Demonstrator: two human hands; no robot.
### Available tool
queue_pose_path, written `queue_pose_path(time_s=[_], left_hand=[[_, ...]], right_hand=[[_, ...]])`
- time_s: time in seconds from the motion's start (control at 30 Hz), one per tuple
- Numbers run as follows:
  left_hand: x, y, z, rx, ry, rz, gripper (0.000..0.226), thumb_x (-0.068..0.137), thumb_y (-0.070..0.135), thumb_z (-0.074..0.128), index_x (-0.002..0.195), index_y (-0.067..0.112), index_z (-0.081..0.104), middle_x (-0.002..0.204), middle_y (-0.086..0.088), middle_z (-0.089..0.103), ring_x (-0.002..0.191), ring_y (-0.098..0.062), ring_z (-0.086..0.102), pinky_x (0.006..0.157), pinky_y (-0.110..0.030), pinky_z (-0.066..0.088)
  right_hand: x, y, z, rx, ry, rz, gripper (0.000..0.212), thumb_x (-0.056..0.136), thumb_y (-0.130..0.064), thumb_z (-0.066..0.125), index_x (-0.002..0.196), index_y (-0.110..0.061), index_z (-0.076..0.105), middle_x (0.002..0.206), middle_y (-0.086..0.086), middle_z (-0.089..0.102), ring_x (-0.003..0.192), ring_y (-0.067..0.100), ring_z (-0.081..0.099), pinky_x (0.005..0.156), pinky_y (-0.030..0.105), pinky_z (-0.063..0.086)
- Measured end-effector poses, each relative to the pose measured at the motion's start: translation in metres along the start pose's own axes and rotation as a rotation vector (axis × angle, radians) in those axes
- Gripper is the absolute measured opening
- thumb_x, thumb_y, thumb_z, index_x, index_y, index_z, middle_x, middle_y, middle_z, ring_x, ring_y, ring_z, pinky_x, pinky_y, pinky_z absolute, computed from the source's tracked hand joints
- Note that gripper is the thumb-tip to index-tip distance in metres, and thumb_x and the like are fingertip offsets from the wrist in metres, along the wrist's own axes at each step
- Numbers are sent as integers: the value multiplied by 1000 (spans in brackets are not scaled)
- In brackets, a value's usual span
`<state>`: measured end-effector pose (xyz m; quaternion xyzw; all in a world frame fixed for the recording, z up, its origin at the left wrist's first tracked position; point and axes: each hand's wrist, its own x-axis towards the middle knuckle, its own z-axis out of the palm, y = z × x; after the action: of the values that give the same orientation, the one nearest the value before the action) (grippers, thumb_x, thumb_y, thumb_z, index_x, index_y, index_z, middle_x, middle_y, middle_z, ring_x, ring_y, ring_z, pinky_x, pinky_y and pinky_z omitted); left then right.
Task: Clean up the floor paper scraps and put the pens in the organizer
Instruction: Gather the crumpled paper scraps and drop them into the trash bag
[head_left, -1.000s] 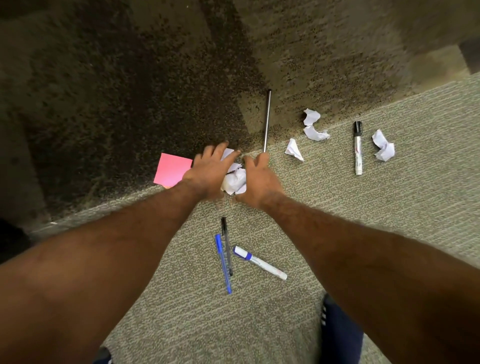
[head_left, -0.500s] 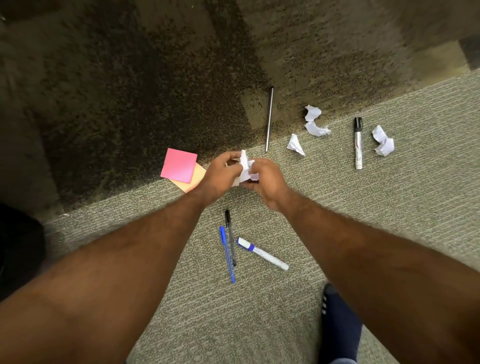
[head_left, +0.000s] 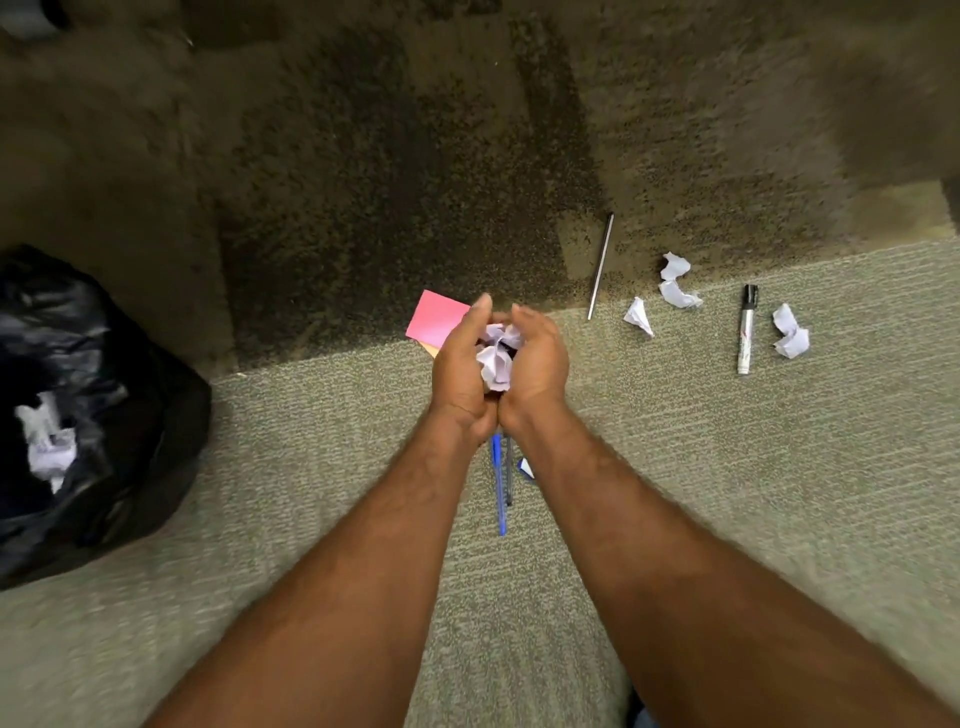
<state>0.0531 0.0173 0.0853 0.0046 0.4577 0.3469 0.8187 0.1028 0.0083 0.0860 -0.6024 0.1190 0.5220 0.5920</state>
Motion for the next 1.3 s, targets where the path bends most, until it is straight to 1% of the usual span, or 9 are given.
queue_pose_path(time_s=[0.13,0.3,0.5,0.63,0.8,0.93,1.07,1.2,1.3], left_hand=[[-41,36,-26,173,163,240,15,97,16,53,101,5,63,96,-10,62,93,-19,60,83,-26,47],[-106,108,-82,82,246,312,19,100,18,47,105,5,59,101,-14,58,98,-23,54,96,-36,38],[-173,195,-151,-38,416,522,16,100,20,48,98,11,60,95,-5,57,99,-20,53,98,-34,38],[-194,239,-187,-77,457,581,29,100,30,47,78,16,59,78,-3,55,76,-15,56,76,-29,44],[-198,268,-219,-140,537,639,59,98,44,47,50,19,70,58,6,65,61,-11,67,68,-29,53],[-197,272,-236,-123,648,644,39,98,47,49,78,19,68,65,6,74,64,-12,73,61,-27,57],[-201,268,-253,125,672,616,38,99,54,41,86,28,66,67,25,72,62,10,67,44,-12,49],[-202,266,-260,378,680,537,43,97,59,41,94,28,72,90,14,77,85,1,72,78,-31,56],[-201,262,-250,434,663,508,44,99,57,39,111,26,68,103,9,74,90,1,70,81,-30,50]], right_hand=[[-45,37,40,-497,-103,-211,21,89,-3,51,89,-3,72,91,20,73,79,21,68,68,34,55],[-110,98,106,-785,-211,-188,23,88,-16,55,99,-12,74,118,17,61,107,29,64,93,45,54],[-188,163,180,-749,-477,-50,18,90,-20,58,96,-14,73,94,2,76,88,15,72,84,39,58],[-216,192,220,-748,-542,-9,12,89,-25,61,82,-27,70,82,-8,74,79,6,69,82,34,58],[-220,219,250,-930,-576,-30,27,90,-36,61,107,-18,71,106,2,72,98,17,68,94,40,53],[-212,224,253,-1021,-582,-48,36,91,-40,62,117,-15,68,121,7,66,109,22,63,101,44,48],[-201,218,245,-1146,-582,-113,45,93,-46,55,128,-18,60,132,3,59,121,20,55,107,44,42],[-194,204,234,-1188,-618,-158,42,95,-43,55,128,-18,60,130,1,61,120,19,56,105,42,43],[-189,189,222,-1148,-622,-225,31,95,-34,58,120,-17,63,113,-4,65,106,14,60,91,29,47]])
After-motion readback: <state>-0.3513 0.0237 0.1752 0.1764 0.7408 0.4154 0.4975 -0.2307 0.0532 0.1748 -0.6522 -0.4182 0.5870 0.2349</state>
